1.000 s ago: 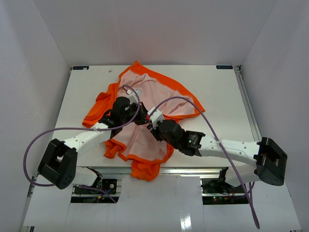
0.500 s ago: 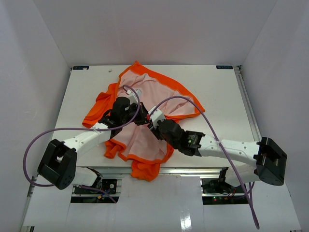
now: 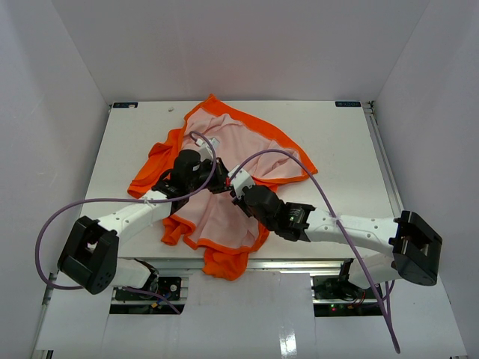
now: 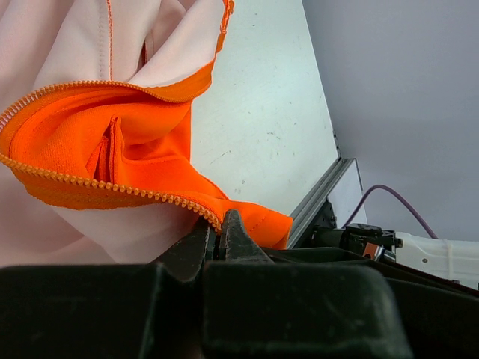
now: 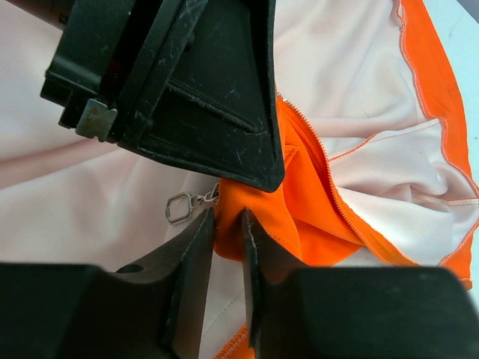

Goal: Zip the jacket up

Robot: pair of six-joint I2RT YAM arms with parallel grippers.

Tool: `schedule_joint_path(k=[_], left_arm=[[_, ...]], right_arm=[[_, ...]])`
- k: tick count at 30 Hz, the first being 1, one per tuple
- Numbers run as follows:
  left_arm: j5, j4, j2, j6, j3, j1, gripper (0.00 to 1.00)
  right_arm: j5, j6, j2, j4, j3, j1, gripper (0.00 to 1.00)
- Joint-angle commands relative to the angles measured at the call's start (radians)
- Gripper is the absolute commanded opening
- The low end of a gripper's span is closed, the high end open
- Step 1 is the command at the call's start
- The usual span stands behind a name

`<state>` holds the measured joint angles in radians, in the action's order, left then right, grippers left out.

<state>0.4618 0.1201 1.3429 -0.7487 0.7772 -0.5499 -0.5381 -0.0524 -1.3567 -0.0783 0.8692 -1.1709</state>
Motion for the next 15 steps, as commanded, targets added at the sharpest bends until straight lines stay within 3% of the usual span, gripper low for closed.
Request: schedule_joint_path(k=[1, 6, 10, 12, 14, 15], left_arm=[[0.059, 0.064, -0.052, -0.03, -0.017, -0.002, 0.0], [0.076, 0.085, -0.055, -0.041, -0.022, -0.002, 0.0], [0.066, 0.079, -0.071, -0.033, -0.025, -0.002, 0.02], [0.053, 0.077, -0.08, -0.025, -0.029, -0.002, 0.22], [0.03, 0.06, -0.09, -0.003, -0.027, 0.0, 0.49], [0.007, 0.039, -0.097, 0.01, -0.023, 0.001, 0.55]], right_arm=[[0.036, 0.018, 0.01, -0.067, 0.004, 0.018, 0.2], [0.099, 0.031, 0.03, -0.108, -0.028, 0.036, 0.09], [0.134, 0.038, 0.064, -0.142, -0.066, 0.057, 0.08], [0.165, 0.041, 0.088, -0.163, -0.09, 0.076, 0.08], [0.23, 0.045, 0.117, -0.2, -0.131, 0.118, 0.08], [0.265, 0.052, 0.138, -0.229, -0.149, 0.147, 0.08]])
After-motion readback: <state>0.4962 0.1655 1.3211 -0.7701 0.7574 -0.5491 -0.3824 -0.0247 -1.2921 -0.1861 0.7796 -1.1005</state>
